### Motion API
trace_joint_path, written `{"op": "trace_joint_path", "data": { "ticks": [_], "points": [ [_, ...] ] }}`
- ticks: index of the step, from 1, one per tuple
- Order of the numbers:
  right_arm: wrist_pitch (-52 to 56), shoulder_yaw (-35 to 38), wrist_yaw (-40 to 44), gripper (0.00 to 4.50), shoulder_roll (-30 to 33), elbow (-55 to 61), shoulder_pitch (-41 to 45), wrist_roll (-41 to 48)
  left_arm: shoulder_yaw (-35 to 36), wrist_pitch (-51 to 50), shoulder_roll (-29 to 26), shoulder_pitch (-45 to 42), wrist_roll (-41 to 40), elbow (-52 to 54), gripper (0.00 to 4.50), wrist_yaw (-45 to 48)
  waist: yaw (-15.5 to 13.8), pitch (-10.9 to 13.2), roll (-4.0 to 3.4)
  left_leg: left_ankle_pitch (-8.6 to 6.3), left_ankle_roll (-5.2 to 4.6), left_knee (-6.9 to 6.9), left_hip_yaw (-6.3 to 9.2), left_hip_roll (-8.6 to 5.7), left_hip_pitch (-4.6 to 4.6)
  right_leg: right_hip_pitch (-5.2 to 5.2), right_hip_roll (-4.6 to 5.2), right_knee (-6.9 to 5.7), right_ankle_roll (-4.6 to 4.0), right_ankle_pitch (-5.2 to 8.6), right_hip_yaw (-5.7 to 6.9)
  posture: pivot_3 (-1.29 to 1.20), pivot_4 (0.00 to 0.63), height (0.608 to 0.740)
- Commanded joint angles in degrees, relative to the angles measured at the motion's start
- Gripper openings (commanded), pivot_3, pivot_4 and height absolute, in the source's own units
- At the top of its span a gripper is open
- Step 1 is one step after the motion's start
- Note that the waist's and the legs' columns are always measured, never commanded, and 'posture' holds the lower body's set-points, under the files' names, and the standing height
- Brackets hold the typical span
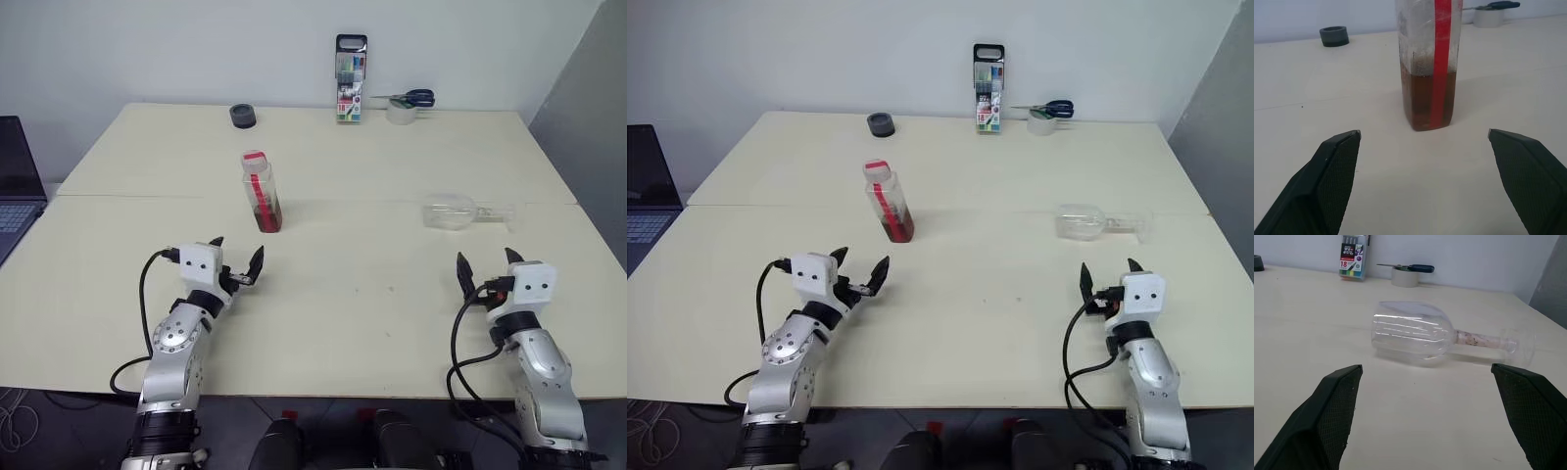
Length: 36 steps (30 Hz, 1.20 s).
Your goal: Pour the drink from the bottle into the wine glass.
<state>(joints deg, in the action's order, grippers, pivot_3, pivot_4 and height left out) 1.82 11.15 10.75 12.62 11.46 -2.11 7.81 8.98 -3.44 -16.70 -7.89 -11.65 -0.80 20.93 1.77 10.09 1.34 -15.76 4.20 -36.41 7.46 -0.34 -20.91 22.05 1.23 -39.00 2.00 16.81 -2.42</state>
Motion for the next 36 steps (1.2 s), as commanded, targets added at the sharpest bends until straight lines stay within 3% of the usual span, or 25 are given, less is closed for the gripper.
{"op": "trace_joint_path", "data": {
  "ticks": [1, 7, 10, 18, 36],
  "points": [
    [-1.65, 0.17, -0.44, 4.5, -0.02, 1.12, 0.71, -0.22, -0.2, 1.18, -0.6, -0.22, -0.28, 1.16, 4.46, 1.02, 0.0, 0.0, 0.0, 0.0, 0.0, 0.0, 0.0, 0.0, 0.0, 0.0, 0.0, 0.0, 0.0, 0.0, 0.0, 0.0, 0.15, 0.74],
    [-1.48, 0.21, 0.79, 4.5, 0.53, 1.47, 0.89, 0.6, -0.59, 1.44, 0.08, -2.24, 2.19, -1.2, 4.46, -1.13, -0.02, 0.0, 0.0, 0.0, 0.0, 0.0, 0.01, 0.0, 0.0, 0.0, 0.0, 0.0, 0.0, 0.0, 0.01, 0.0, 0.15, 0.74],
    [1.23, -3.25, 8.2, 4.5, 3.52, 5.59, 0.6, 3.68, -1.26, 0.02, 0.56, -3.73, 3.16, -1.91, 4.46, -2.6, -0.01, 0.02, -0.04, 0.0, 0.0, 0.0, 0.0, -0.01, 0.0, 0.0, 0.0, 0.0, 0.0, 0.0, 0.0, 0.0, 0.15, 0.74],
    [18.98, -9.6, 20.55, 4.5, 13.09, 19.38, 6.51, 16.3, -2.79, -3.75, 2.99, -10.93, 3.53, -3.13, 4.46, -5.81, -0.08, 0.05, -0.02, 0.0, 0.0, -0.04, 0.05, -0.03, -0.04, -0.01, -0.01, 0.01, 0.03, -0.01, 0.03, 0.0, 0.15, 0.74],
    [29.91, -9.73, 23.34, 4.5, 15.95, 23.23, 11.9, 24.62, -3.1, -3.02, 3.69, -20.55, 5.84, -11.31, 4.46, -10.29, -0.1, 0.06, 0.01, 0.0, 0.0, -0.04, 0.08, -0.05, -0.07, -0.02, 0.02, 0.06, 0.04, -0.01, 0.07, 0.0, 0.15, 0.74]
  ]
}}
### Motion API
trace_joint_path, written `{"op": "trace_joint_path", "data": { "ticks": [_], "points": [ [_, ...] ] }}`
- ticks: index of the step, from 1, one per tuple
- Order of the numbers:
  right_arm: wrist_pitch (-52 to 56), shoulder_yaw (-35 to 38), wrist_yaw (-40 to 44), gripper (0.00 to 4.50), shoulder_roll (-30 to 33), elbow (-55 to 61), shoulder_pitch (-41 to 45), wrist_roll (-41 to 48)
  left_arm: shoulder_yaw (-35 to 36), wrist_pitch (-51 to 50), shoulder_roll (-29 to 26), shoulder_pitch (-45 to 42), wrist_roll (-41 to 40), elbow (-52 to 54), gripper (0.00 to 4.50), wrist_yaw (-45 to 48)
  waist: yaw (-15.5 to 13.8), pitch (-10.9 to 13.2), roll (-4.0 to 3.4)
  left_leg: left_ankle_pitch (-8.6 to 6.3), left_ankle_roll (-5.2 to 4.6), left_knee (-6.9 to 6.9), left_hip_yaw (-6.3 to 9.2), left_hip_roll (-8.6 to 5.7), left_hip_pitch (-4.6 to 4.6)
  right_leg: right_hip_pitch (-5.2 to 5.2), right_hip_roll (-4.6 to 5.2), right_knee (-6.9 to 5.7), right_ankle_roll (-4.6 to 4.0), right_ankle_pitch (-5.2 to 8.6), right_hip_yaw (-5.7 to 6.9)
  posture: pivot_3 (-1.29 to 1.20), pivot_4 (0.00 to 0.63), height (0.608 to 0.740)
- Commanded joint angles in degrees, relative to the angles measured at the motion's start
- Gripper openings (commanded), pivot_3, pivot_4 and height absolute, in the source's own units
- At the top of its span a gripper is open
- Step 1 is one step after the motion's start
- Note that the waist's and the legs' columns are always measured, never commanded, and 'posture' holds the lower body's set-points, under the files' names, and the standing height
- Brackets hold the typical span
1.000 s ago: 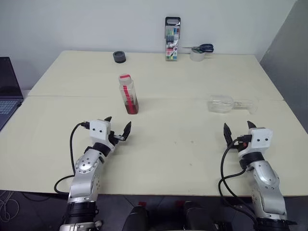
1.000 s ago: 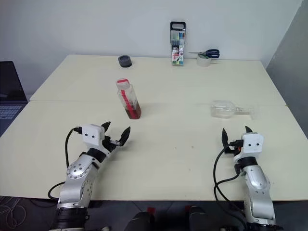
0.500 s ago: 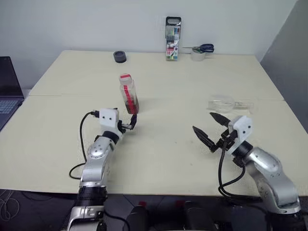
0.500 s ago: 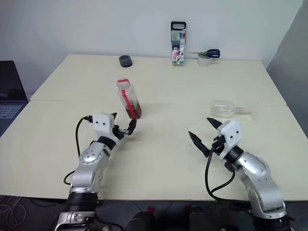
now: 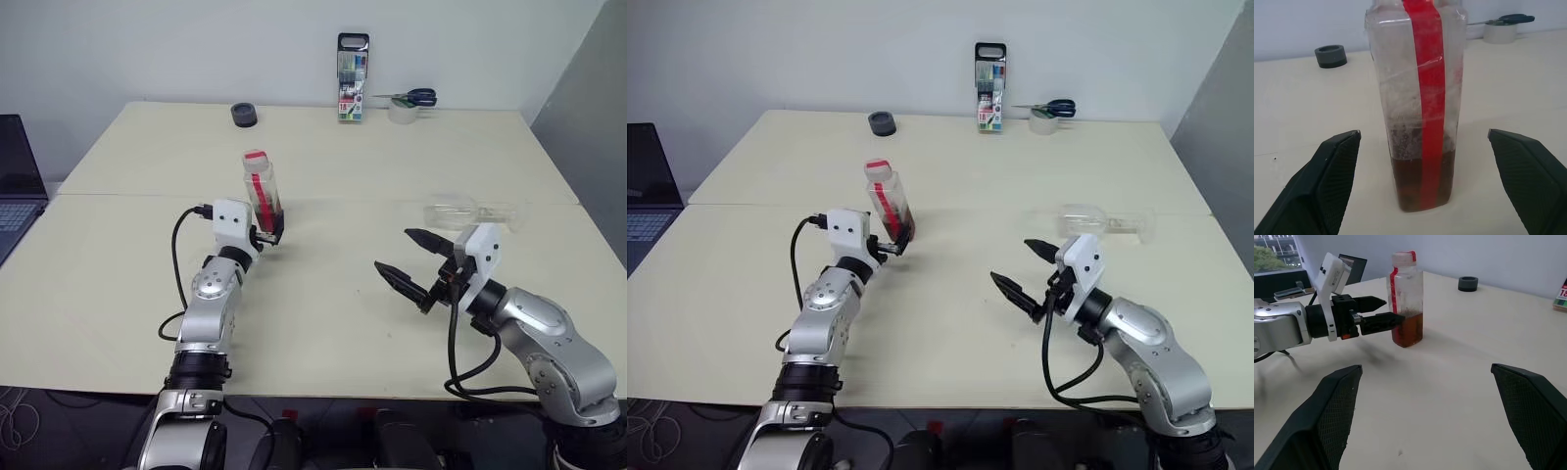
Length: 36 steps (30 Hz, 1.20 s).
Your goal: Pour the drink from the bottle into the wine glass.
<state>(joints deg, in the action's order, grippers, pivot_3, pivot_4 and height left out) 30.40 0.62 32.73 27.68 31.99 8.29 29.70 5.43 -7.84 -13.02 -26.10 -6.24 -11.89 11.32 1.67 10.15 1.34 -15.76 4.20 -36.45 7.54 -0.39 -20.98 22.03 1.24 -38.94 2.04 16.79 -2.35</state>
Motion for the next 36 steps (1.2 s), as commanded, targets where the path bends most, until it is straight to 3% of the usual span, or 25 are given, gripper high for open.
{"op": "trace_joint_path", "data": {
  "ticks": [1, 18, 36],
  "points": [
    [1.85, 0.73, 1.67, 4.5, 1.22, 2.83, 1.87, 3.34, 0.34, 1.56, 0.0, -3.1, 0.54, -0.9, 4.46, -0.78, 0.0, 0.0, 0.01, 0.0, 0.0, 0.0, 0.01, 0.0, -0.01, 0.0, 0.0, 0.0, 0.0, 0.0, 0.01, 0.0, 0.15, 0.74],
    [2.79, 1.5, 2.83, 4.5, 2.91, 1.95, 3.74, 4.36, -0.22, 5.0, 0.41, -14.67, 3.39, -12.9, 4.46, -4.77, -0.01, 0.04, 0.07, 0.01, 0.01, -0.01, 0.01, -0.02, -0.05, 0.03, 0.0, 0.01, 0.01, 0.0, 0.02, 0.0, 0.15, 0.74],
    [3.38, 1.87, 3.1, 4.5, 4.32, 1.76, 4.04, 4.11, -0.58, 7.69, 0.05, -19.67, 4.58, -20.04, 4.46, -5.21, 0.01, 0.06, 0.1, 0.03, 0.05, -0.01, -0.01, -0.02, -0.07, 0.06, 0.01, 0.0, 0.01, 0.0, 0.01, 0.0, 0.15, 0.74]
  ]
}}
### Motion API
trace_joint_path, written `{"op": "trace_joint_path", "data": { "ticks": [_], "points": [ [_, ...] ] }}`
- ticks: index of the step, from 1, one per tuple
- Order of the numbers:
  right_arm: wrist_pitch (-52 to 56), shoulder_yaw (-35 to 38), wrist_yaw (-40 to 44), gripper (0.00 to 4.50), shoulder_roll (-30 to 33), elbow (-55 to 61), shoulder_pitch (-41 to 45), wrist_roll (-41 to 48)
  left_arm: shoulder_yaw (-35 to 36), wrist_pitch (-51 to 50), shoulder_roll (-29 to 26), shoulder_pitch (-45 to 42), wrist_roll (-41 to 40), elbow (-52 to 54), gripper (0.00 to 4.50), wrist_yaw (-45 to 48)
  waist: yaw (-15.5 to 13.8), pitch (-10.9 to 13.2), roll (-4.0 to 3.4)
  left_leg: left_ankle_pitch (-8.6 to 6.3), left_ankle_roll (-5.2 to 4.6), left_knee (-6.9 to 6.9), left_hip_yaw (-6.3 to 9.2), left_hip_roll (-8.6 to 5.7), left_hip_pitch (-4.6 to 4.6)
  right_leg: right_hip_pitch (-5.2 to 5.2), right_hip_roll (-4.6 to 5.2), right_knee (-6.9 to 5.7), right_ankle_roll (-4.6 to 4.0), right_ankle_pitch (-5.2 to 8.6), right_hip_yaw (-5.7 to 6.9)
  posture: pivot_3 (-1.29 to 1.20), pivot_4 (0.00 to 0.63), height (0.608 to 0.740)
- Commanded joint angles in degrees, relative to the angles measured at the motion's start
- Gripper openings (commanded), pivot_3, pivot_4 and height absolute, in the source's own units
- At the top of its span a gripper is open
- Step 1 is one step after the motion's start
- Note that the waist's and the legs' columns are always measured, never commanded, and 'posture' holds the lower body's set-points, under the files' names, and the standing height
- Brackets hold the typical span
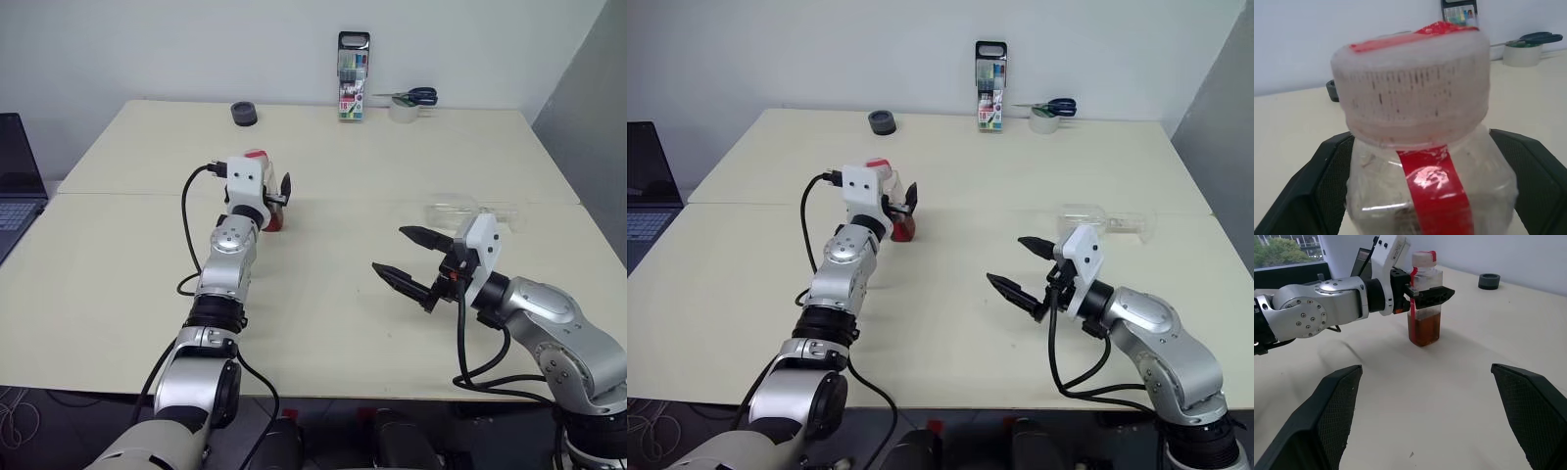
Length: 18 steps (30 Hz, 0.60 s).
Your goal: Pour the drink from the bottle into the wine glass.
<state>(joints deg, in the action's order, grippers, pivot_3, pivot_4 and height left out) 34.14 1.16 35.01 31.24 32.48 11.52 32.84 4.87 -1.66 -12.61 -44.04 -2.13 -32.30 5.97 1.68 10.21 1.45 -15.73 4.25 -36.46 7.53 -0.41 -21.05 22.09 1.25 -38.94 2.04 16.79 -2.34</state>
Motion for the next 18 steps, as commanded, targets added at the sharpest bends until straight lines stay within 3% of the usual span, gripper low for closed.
{"op": "trace_joint_path", "data": {
  "ticks": [1, 4, 9, 11, 18],
  "points": [
    [-0.34, 1.24, 0.89, 4.5, 0.86, 1.34, 0.75, 0.93, -0.04, 1.46, -0.42, -1.7, 0.49, 0.29, 4.46, 0.19, 0.0, 0.0, 0.0, 0.01, 0.02, 0.0, 0.0, 0.0, 0.0, 0.0, 0.0, 0.0, 0.0, 0.0, 0.0, 0.0, 0.15, 0.74],
    [-0.36, 1.18, 0.84, 4.5, 0.94, 1.53, 0.63, 0.94, -0.07, 1.41, -0.51, -1.47, 0.54, 0.43, 3.86, 0.3, 0.0, 0.0, 0.0, 0.01, 0.03, 0.0, 0.0, 0.0, 0.0, 0.0, 0.0, 0.0, 0.0, 0.0, 0.0, 0.0, 0.15, 0.74],
    [-0.17, 1.42, 0.56, 4.5, 0.74, 1.69, 0.87, 1.32, -0.15, 0.85, -0.15, -0.35, 0.38, 2.39, 2.2, 0.59, 0.01, 0.0, 0.01, 0.02, 0.03, 0.0, 0.0, 0.0, 0.0, 0.0, 0.0, 0.0, 0.0, 0.0, 0.0, 0.0, 0.15, 0.74],
    [-0.07, 1.51, 0.49, 4.5, 0.7, 1.74, 1.05, 1.46, -0.02, 0.68, -0.11, 0.03, 0.22, 3.17, 1.78, 0.72, 0.08, 0.0, 0.01, 0.02, 0.03, 0.0, -0.01, 0.0, 0.0, 0.0, 0.0, 0.0, 0.0, 0.0, 0.0, 0.0, 0.15, 0.74],
    [0.22, 1.77, -0.47, 4.5, 0.78, 2.9, 1.33, 1.25, 0.55, 0.46, -0.07, 3.58, -4.34, 9.54, 1.72, 6.58, 0.05, 0.0, 0.01, 0.06, 0.1, 0.0, 0.0, 0.01, -0.03, 0.04, 0.0, -0.01, 0.0, 0.0, 0.0, 0.0, 0.15, 0.74]
  ]
}}
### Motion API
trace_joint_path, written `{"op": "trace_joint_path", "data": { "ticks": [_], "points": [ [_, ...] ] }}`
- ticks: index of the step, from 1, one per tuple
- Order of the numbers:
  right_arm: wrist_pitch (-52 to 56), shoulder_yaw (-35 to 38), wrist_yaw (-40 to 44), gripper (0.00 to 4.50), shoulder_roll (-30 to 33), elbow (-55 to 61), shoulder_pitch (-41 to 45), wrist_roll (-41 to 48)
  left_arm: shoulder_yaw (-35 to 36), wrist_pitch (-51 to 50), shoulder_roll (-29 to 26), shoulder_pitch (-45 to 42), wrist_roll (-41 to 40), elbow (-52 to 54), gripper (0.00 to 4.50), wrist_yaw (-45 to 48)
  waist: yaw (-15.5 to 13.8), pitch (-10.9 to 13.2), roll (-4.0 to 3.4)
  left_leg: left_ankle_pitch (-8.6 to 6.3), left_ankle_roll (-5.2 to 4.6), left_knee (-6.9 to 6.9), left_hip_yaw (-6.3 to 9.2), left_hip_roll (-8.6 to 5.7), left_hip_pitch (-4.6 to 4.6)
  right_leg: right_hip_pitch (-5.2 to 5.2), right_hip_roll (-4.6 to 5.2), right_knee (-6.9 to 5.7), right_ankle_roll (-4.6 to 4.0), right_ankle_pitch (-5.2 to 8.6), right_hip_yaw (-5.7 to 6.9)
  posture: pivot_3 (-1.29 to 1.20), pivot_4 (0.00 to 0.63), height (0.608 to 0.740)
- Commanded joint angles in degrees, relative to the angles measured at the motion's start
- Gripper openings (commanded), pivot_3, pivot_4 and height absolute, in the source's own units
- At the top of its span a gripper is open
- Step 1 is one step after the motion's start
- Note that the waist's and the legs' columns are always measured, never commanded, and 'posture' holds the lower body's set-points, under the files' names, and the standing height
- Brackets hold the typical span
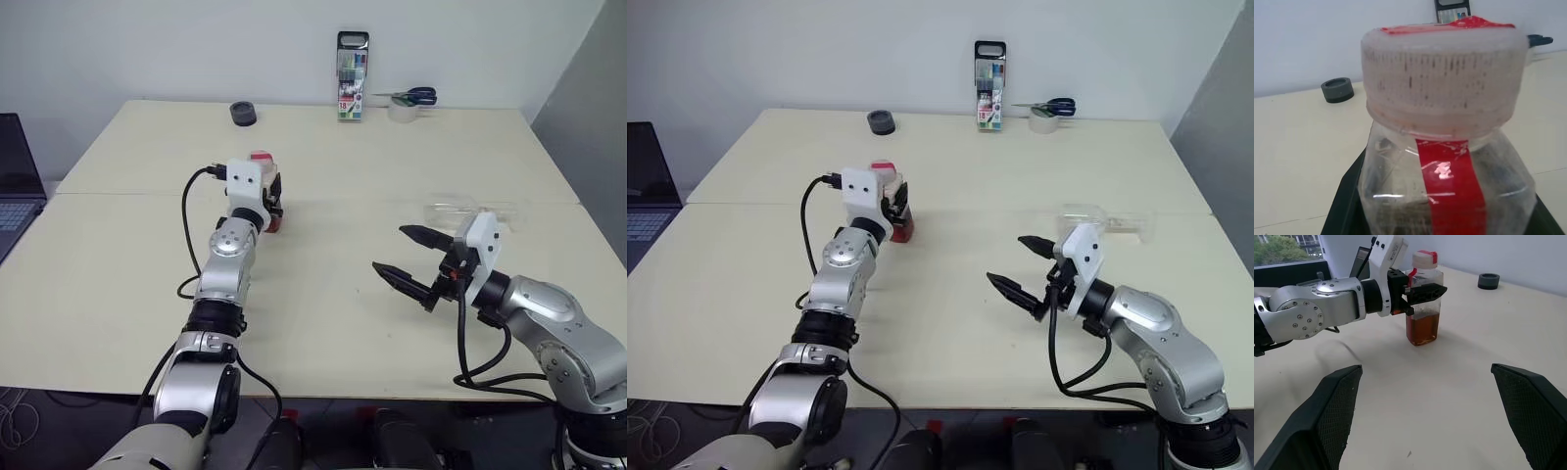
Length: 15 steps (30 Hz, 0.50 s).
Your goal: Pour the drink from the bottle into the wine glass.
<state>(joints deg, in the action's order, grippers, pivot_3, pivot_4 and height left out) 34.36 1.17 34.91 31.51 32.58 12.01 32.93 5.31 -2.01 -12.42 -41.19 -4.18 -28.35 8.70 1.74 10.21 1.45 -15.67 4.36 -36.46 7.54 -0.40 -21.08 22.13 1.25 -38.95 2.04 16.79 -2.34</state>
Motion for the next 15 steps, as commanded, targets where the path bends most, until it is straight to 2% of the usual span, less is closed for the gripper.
{"op": "trace_joint_path", "data": {
  "ticks": [1, 5, 10, 15],
  "points": [
    [0.33, 1.85, -0.66, 4.5, 0.7, 3.17, 0.78, 1.1, -0.1, 0.41, -0.27, 1.3, -3.43, 6.59, 1.72, 5.95, -0.04, 0.0, 0.0, 0.0, 0.01, 0.0, -0.01, 0.0, -0.01, 0.01, 0.0, 0.0, 0.0, 0.0, 0.0, 0.0, 0.15, 0.74],
    [2.63, 3.67, -2.59, 4.5, 2.12, 6.5, -0.08, 1.6, -1.98, -1.71, -1.02, 1.92, -9.8, 10.05, 1.71, 19.9, -0.09, 0.02, 0.01, 0.04, 0.07, -0.04, 0.01, -0.01, -0.1, 0.06, 0.01, 0.0, 0.0, 0.0, 0.02, 0.0, 0.15, 0.74],
    [8.01, 3.8, -9.29, 4.5, 0.64, 11.4, 1.43, 2.93, -5.33, -4.71, -2.55, 0.49, -15.48, 11.5, 1.71, 36.75, -0.05, 0.01, 0.01, 0.04, 0.07, -0.18, 0.07, -0.01, -0.25, 0.11, 0.0, -0.01, 0.0, 0.0, 0.08, 0.0, 0.15, 0.74],
    [16.84, 1.69, -17.08, 4.5, -0.7, 12.73, 6.87, 2.66, -10.63, -4.04, -4.49, -2.26, -15.44, 8.62, 1.71, 52.63, 0.0, 0.02, -0.01, 0.01, 0.02, -0.23, 0.08, -0.01, -0.28, 0.12, -0.02, -0.03, 0.01, -0.01, 0.09, 0.0, 0.15, 0.74]
  ]
}}
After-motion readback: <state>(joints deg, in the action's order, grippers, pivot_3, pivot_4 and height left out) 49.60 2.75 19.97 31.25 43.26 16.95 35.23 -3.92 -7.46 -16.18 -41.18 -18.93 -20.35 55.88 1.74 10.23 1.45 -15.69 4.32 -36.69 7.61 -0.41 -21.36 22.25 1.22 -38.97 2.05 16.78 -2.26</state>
